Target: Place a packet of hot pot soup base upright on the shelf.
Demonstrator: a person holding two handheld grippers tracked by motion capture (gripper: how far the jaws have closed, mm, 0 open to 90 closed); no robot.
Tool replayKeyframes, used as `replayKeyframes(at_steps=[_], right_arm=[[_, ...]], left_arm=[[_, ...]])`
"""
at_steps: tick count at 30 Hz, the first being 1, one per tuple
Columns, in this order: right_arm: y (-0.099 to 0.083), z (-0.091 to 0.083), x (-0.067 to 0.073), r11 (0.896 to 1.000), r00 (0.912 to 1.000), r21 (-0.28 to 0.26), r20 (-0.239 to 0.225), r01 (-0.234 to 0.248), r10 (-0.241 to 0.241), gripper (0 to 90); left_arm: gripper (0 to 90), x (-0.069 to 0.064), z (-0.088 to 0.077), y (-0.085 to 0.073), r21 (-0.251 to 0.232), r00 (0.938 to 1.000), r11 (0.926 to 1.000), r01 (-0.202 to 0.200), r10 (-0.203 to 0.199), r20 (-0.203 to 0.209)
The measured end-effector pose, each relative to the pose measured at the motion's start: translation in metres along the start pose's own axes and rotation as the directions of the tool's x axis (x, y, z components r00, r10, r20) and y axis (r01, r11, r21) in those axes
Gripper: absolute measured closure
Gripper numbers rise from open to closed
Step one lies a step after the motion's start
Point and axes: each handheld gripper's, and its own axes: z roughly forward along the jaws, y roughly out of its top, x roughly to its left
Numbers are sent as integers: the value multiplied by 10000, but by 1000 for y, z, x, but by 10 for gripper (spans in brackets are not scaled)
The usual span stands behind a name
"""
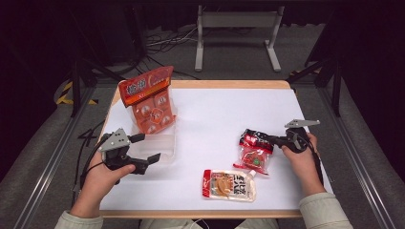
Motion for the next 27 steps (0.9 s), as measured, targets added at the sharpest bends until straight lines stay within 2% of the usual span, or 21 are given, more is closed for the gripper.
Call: replayKeyframes(at_steps=[6,12,19,21,25,27], right_arm=[[11,-25,5,9959,9996,-900,-263,-100,76,900],[18,-36,13,9933,9994,-1144,-294,138,-173,900],[26,-50,23,9857,9975,-1593,-350,545,-609,900],[30,-59,30,9797,9950,-1819,-385,837,-922,900],[34,-66,38,9725,9918,-2045,-392,1114,-1218,900],[37,-68,42,9681,9892,-2149,-416,1288,-1408,900]], left_arm=[[56,0,3,-1,-104,9999,9999,23,-22,105],[50,-3,4,0,-274,9996,9993,-271,272,55],[71,-3,3,1,-301,9995,9991,-309,309,-8],[81,-3,1,2,-374,9994,9987,-332,329,-102],[91,-3,1,3,-405,9995,9988,-271,265,-155],[97,-4,0,3,-349,9992,9986,-397,393,-114]])
